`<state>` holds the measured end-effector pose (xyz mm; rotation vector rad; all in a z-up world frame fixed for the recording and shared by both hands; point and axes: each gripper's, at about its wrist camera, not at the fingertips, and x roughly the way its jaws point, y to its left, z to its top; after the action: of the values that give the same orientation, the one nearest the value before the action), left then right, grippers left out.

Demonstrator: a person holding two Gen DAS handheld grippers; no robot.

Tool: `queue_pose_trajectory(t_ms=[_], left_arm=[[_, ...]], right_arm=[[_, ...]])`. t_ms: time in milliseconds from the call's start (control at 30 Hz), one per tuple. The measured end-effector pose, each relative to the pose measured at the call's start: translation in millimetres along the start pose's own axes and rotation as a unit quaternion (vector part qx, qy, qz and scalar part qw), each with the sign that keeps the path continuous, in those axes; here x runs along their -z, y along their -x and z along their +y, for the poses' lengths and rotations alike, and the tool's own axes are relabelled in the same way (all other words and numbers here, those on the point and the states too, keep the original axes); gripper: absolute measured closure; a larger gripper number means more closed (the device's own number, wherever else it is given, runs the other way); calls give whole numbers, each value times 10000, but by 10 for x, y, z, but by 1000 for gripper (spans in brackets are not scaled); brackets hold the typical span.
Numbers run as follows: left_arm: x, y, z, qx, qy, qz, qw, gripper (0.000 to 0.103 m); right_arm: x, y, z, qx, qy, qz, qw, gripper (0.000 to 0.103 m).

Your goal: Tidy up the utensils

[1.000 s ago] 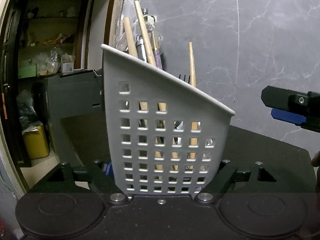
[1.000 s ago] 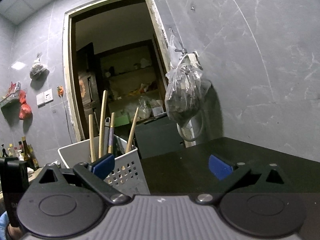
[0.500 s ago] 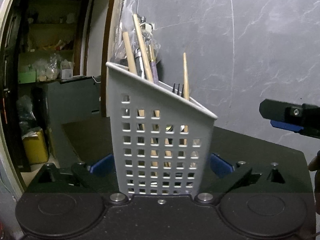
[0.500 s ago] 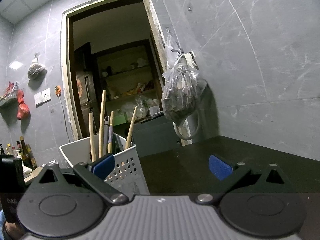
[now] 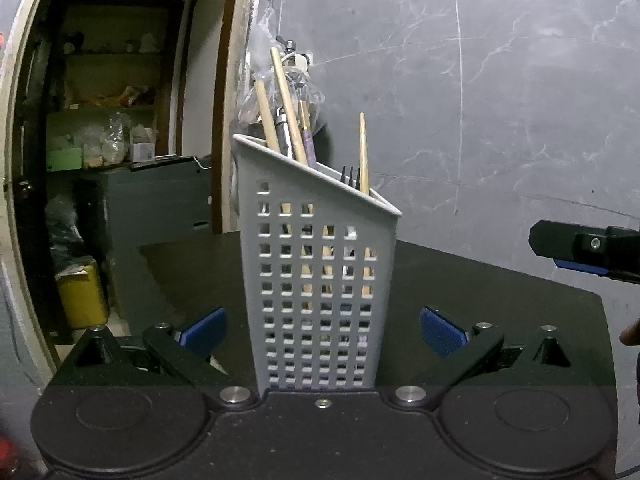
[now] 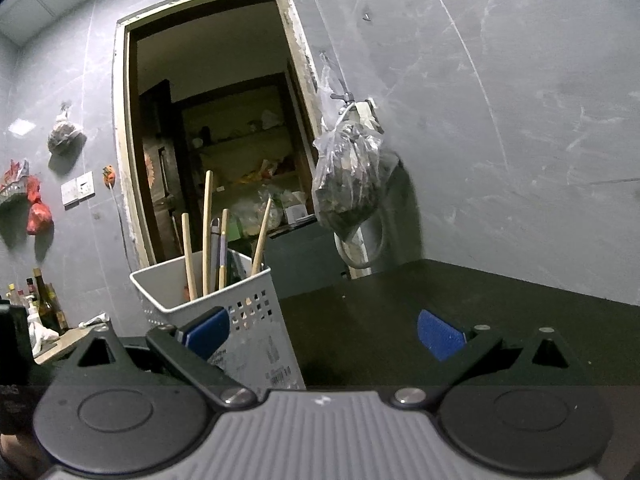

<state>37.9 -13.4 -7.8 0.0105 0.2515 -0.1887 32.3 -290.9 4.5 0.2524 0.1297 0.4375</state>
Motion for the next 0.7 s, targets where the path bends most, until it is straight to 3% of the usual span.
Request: queue_pose_trajectory(t_ms=[200,300,467,700], left_arm=[[41,273,-43,-105,-62,-11,9999,1],[91,394,-65,-237,1,170,9996,1],[207,619,-58,-398,264,427,9979,1],[235,959,-69,-450,554,444,9965,1]], right_arm=[[38,116,22,3,-57,227,9997,0],[60,196,72,47,-18,336,9994,0],[125,381,138,103,-28,495,9987,0],[232,664,158,235,-177,653,9974,0]])
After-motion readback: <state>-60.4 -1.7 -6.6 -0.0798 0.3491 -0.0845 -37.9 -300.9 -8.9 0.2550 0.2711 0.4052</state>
